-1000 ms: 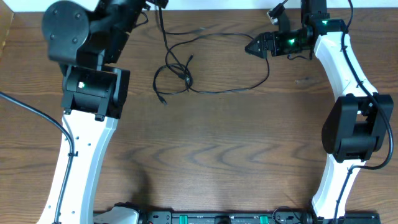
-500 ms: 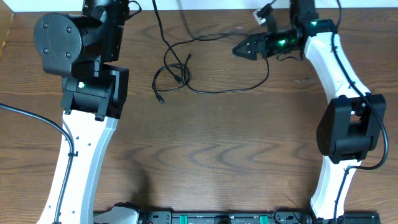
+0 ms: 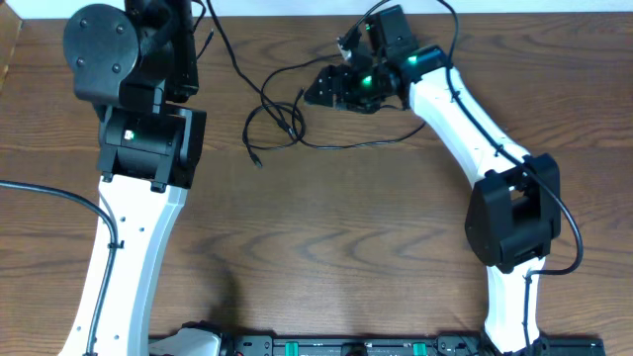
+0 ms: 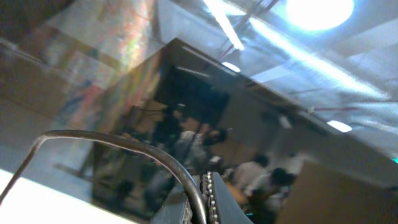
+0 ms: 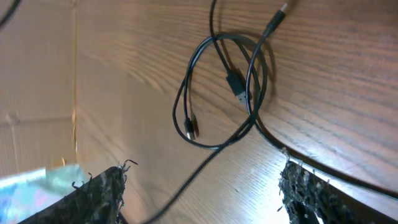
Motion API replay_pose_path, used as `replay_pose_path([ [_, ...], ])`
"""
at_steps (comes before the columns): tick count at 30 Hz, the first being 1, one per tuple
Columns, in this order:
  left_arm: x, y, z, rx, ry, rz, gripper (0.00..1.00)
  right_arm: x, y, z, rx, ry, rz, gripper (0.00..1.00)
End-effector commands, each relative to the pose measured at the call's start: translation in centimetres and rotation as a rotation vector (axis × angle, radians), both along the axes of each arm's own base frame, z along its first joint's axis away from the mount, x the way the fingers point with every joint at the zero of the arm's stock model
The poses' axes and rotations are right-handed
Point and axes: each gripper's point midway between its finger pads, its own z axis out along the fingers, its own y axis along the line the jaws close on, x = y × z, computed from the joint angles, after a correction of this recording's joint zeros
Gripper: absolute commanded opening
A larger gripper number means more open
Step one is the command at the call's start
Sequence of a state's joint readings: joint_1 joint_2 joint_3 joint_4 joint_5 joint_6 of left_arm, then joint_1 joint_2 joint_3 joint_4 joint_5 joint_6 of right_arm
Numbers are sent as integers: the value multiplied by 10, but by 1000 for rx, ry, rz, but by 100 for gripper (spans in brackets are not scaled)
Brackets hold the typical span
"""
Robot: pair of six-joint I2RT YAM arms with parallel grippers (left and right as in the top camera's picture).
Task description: Untangle cables
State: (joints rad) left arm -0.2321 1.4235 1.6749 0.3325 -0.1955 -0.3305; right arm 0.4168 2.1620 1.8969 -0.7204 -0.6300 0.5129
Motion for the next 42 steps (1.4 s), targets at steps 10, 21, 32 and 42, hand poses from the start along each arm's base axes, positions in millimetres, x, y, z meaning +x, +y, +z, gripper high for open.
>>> replay_pose_path([
  [10,-3,16,0,110,46,150,7,13,21,-78,47,190,-78,69],
  [21,-2,15,-3,115,61,149,7,-9,61,-124,45,252,-21,54],
  [32,2,14,-10,125,92,147,7,-1,62,-119,27,133,26,9],
  [42,8,12,-27,148,167,142,7,40,-48,34,-46,-235,-23,1],
])
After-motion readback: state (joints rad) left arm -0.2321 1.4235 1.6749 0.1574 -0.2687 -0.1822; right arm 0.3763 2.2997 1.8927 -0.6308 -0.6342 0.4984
